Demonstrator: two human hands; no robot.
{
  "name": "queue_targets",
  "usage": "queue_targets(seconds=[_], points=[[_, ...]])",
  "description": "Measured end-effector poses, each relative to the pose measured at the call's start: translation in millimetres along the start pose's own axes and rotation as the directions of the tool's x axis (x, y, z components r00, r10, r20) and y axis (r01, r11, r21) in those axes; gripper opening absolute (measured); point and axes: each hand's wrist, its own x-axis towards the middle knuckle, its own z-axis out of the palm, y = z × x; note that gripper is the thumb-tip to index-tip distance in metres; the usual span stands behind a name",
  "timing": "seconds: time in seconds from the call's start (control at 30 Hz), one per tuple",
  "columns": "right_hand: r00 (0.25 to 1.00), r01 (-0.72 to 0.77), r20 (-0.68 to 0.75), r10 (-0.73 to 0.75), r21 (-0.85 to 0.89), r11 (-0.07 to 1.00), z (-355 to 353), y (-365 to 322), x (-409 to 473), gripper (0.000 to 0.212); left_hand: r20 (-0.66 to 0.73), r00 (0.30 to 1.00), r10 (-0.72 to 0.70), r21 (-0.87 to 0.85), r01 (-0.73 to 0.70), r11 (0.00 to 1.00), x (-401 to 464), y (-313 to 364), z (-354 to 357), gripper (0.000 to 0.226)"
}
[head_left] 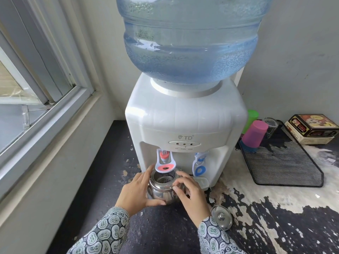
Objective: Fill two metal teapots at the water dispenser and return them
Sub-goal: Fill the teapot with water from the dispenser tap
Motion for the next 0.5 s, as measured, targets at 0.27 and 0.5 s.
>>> queue_targets(seconds=[0.27,0.5], points=[[0.997,-0.051,-0.044,0.056,0.118,0.992,-17.3,-42.2,15.7,0.017,0.009,1.0,-0.008,-0.002,0.008,1.0,0.1,0.1,-0.5,0.126],[0.994,-0.105,0.054,0.094,0.27,0.957,-33.7,-69.5,39.7,0.031,0.012,1.0,-0.01,0.006,0.01,1.0,-0.6,2.4,-2.3,0.121]])
